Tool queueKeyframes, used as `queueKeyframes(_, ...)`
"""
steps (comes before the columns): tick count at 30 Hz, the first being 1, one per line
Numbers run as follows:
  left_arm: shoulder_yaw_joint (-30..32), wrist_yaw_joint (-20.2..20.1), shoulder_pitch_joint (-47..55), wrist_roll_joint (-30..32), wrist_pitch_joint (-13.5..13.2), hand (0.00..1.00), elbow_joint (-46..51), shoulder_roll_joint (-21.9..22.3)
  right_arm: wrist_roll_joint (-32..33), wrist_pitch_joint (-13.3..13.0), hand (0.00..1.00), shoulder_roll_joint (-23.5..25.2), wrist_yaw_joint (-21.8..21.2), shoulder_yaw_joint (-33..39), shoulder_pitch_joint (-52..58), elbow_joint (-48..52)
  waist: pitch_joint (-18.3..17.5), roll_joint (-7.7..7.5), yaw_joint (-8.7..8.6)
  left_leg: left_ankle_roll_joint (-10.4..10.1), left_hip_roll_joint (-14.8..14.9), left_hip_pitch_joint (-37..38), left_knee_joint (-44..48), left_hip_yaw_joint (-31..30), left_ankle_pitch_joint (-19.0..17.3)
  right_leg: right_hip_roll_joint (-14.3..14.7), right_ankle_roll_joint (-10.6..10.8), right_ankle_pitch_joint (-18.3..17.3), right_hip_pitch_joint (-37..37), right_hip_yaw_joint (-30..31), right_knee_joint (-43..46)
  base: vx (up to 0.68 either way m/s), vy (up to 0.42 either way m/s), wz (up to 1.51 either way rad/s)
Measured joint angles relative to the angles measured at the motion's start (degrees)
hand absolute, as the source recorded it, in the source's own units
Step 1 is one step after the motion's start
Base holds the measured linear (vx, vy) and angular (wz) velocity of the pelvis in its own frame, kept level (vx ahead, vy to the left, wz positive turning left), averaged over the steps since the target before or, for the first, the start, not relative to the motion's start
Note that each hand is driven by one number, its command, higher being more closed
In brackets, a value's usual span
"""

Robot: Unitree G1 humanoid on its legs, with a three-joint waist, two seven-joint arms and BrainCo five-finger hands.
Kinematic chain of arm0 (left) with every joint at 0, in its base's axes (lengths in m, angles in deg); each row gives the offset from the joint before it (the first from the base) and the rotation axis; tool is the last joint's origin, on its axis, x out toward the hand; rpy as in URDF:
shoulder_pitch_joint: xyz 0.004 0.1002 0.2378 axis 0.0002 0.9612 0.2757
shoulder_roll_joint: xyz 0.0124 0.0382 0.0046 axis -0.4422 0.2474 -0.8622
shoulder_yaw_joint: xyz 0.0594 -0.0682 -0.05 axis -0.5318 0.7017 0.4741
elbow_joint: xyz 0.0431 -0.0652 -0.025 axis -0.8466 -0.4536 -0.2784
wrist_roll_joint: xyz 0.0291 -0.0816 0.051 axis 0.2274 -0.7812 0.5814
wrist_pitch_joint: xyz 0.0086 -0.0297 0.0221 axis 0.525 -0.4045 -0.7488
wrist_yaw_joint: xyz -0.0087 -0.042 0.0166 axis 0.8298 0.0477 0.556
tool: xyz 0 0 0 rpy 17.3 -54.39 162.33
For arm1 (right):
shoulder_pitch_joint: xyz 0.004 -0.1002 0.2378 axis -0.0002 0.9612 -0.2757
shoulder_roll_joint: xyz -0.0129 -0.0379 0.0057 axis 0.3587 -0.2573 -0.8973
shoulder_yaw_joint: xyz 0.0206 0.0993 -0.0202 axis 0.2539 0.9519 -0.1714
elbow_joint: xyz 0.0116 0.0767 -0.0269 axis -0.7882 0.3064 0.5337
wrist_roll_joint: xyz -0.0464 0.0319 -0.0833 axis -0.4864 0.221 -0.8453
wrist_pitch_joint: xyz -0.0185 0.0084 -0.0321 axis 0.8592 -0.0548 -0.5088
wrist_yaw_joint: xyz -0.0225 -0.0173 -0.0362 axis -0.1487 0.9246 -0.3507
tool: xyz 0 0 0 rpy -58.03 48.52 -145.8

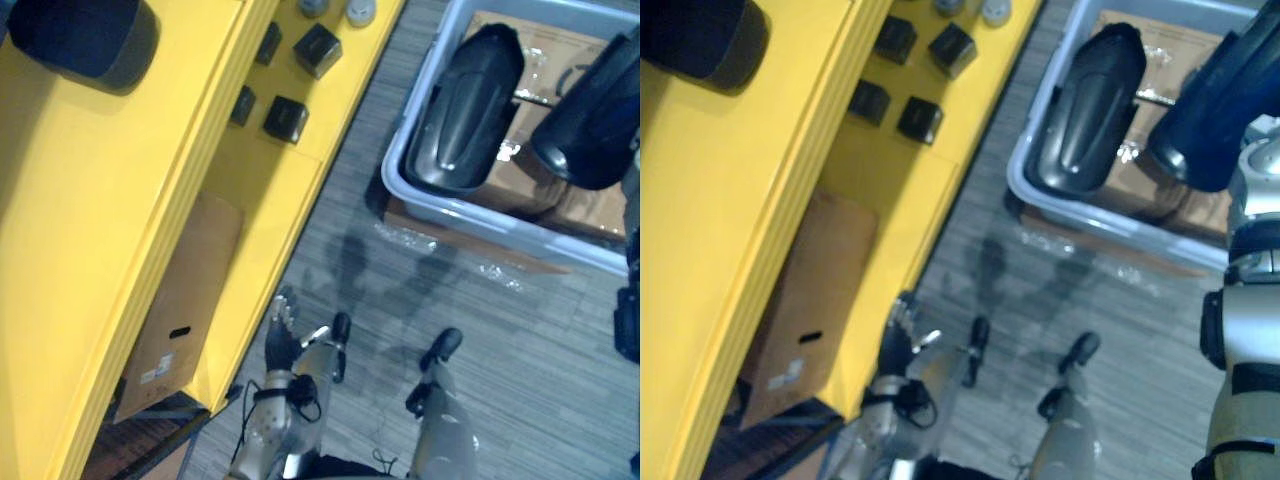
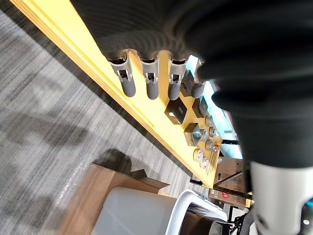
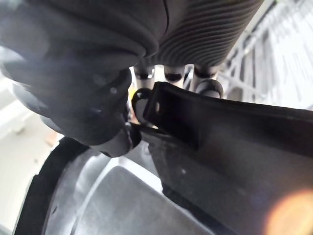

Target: Walk over and take plastic housings, then place them on the shelf

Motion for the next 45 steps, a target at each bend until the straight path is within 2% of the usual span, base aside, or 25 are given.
queueKeyframes(5,0.04,0.05,0.31,0.42,-0.02,0.00,0.81,-1.84,0.00,-0.07,1.00,0.41,0.13,0.06,-0.21,0.40,0.01,-1.55,-0.06,-0.13,0.15,0.65,-0.14,0.22,0.10,0.12,0.00,0.00,0.37,0.08,-0.01,-0.01,-0.002,-0.02)
queueKeyframes(10,1.80,1.14,0.37,1.17,-0.36,0.00,4.61,-2.18,0.00,-0.07,1.00,2.12,0.21,0.22,-0.20,0.83,-0.10,-2.71,-1.12,-0.24,0.21,2.81,-0.96,0.44,0.25,0.21,-0.05,-0.04,2.24,0.05,-0.66,0.00,-0.001,-0.01)
queueKeyframes(14,2.45,1.84,-0.33,2.84,-1.48,0.00,8.15,-4.22,0.01,-0.07,1.00,2.68,0.39,2.54,-0.18,1.12,-0.28,-3.88,-1.69,-0.49,0.73,3.12,-1.20,0.55,0.39,0.77,-0.34,0.10,2.50,0.09,-1.15,0.00,-0.018,-0.04)
queueKeyframes(18,3.03,2.03,-3.56,5.17,-1.52,0.00,12.94,-5.92,-0.05,-0.05,1.00,5.51,0.45,2.84,-0.15,1.24,-0.68,-4.50,-3.00,-0.88,0.97,5.14,-2.43,0.75,0.65,1.05,-0.47,0.03,3.99,0.29,-1.63,0.00,-0.025,-0.04)
queueKeyframes(23,3.43,1.84,-13.47,5.91,-1.00,0.00,15.53,-7.82,-0.09,0.06,1.00,7.07,0.44,2.87,-0.13,1.27,-0.79,-4.77,-3.55,-1.24,1.37,5.08,-2.77,1.22,0.88,1.57,-0.64,0.09,3.81,0.58,-2.48,-0.02,-0.027,-0.06)
queueKeyframes(28,4.24,2.35,-25.26,8.09,3.43,0.00,13.67,-11.31,-0.14,0.52,1.00,9.34,0.23,2.86,-0.15,3.44,-0.85,-4.88,-4.74,-1.23,1.51,4.63,-3.34,2.83,0.90,1.63,-0.53,1.02,2.06,2.39,-2.48,0.01,0.000,-0.16)
queueKeyframes(33,5.31,2.47,-41.36,8.97,8.86,0.00,0.08,-14.14,-2.44,0.57,1.00,12.71,-0.62,2.93,-0.41,6.09,-0.88,-4.97,-7.11,-1.21,1.49,4.71,-3.94,4.02,0.91,1.64,-0.51,1.57,1.02,4.25,-2.48,0.01,0.007,-0.12)
queueKeyframes(42,5.11,2.00,-53.11,4.32,14.38,0.00,-15.18,-14.86,-4.58,0.62,1.00,17.24,-3.77,2.85,-3.30,8.40,-0.88,-5.24,-10.37,-1.18,1.55,4.86,-4.06,6.23,0.85,1.70,-0.64,2.16,-0.31,6.89,-2.48,-0.01,0.004,-0.13)
queueKeyframes(45,5.11,1.91,-54.99,2.59,16.33,0.00,-17.14,-14.86,-4.64,0.62,1.00,18.26,-4.88,2.78,-3.86,8.41,-0.87,-5.25,-10.65,-1.13,1.55,4.91,-3.76,6.78,0.79,1.74,-0.75,2.37,-0.52,7.64,-2.48,-0.03,0.005,-0.09)
